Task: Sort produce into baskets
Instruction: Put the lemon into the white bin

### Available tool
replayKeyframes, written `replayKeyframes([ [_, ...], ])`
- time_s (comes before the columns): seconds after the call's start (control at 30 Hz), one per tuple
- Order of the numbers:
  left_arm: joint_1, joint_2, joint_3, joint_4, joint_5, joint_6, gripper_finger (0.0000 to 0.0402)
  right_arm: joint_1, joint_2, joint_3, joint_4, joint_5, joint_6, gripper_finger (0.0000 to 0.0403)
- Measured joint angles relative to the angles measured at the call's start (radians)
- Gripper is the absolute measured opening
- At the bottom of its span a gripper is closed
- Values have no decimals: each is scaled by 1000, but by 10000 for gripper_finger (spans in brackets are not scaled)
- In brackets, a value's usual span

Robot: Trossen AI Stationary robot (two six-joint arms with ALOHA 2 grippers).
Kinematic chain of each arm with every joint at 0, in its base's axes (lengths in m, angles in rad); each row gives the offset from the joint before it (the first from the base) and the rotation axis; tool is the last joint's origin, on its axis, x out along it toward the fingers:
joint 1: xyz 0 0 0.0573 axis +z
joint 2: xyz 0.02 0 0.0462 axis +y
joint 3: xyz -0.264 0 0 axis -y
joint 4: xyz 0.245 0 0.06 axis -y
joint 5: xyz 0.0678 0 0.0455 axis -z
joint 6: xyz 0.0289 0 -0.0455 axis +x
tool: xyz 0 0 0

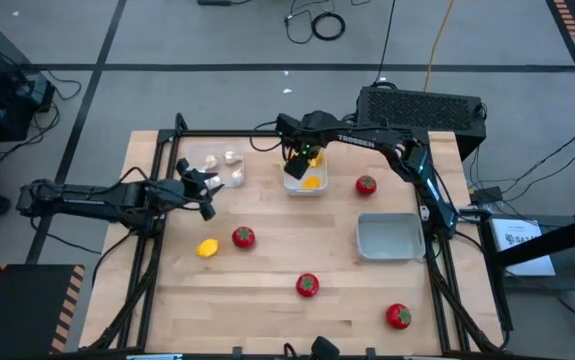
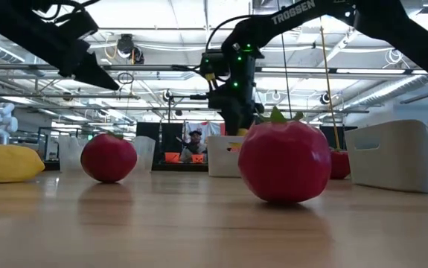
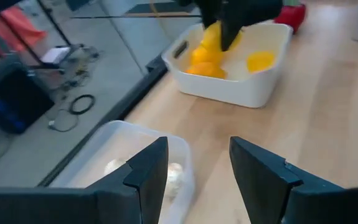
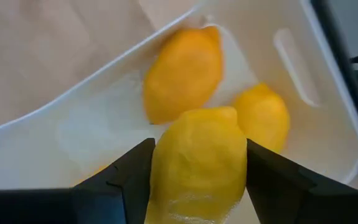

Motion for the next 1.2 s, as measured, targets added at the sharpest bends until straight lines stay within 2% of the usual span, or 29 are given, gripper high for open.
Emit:
replayKeyframes([
  [0.1,6,0,0,-4,30,2,180,-1,0,0,-1,-13,0,232],
  [0.4,7,0,0,19,29,18,180,-8,1,13,-29,-8,3,289],
  [0.67,6,0,0,11,30,25,180,19,1,207,-65,-1,5,299],
  [0.8,6,0,0,11,25,25,180,84,-2,249,19,-11,-50,299],
  [1.0,8,0,0,-15,-64,25,180,214,0,238,197,-12,-155,299],
  [1.2,13,1,-1,-72,32,25,180,340,0,176,410,-47,-246,299],
])
